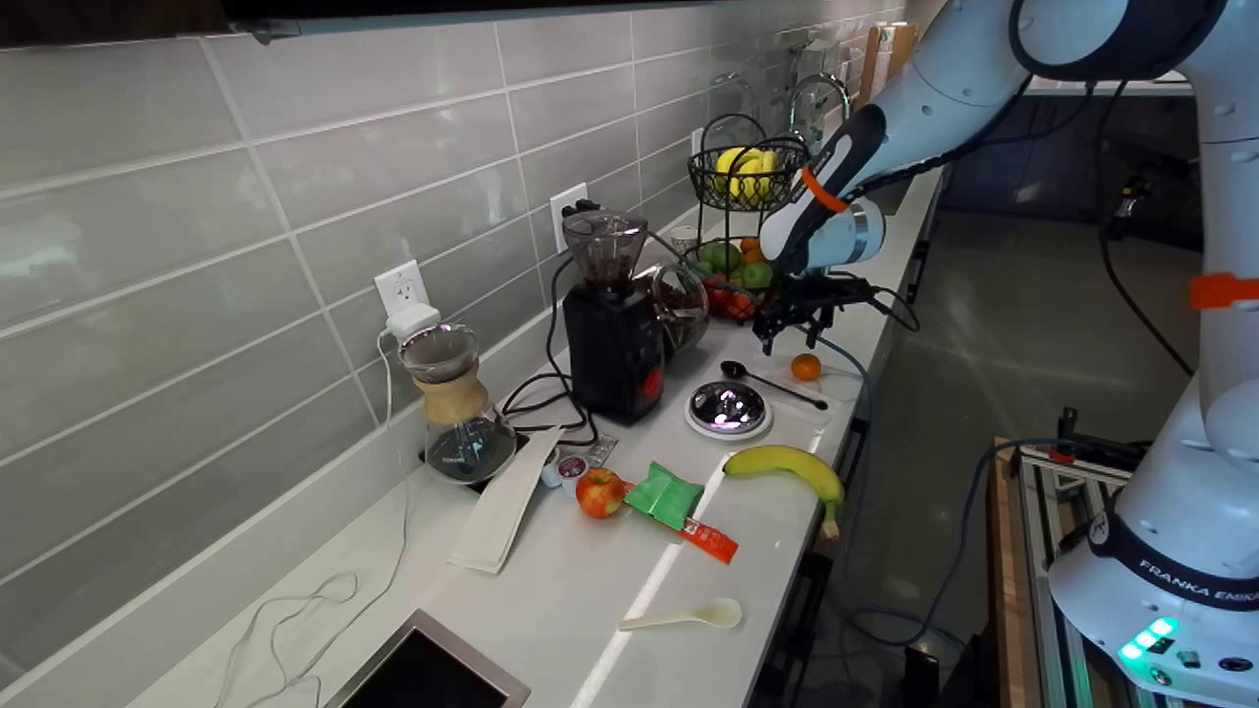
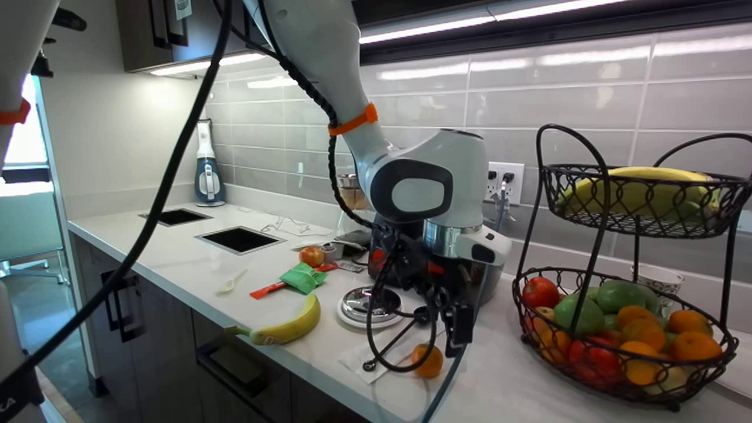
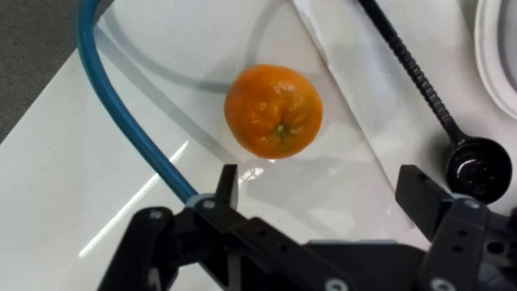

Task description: Pick up the fruit from the basket and put it on the table

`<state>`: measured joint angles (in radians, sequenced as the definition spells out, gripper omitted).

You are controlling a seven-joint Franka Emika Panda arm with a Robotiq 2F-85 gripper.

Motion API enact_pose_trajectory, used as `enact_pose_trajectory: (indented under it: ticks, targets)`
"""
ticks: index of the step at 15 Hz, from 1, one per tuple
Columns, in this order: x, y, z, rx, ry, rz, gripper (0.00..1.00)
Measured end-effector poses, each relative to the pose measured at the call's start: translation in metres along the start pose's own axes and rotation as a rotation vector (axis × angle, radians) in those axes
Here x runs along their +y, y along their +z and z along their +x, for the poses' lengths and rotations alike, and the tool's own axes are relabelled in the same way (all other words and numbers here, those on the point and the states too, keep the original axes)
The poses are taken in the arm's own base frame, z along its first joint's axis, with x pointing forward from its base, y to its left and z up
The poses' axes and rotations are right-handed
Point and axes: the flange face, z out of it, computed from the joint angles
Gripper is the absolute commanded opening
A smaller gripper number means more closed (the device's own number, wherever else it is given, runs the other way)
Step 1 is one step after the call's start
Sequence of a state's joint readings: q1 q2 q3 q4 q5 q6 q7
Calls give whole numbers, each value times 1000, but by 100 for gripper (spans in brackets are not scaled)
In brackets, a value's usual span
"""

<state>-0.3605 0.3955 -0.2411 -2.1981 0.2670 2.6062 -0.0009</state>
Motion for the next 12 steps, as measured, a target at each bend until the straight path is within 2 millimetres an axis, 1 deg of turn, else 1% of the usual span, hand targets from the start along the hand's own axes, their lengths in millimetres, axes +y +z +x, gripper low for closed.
enact_pose_trajectory:
  ticks: [8,12]
  targets:
    - [-2,-24,2,40,55,-77,100]
    - [1,-32,-2,7,76,-110,100]
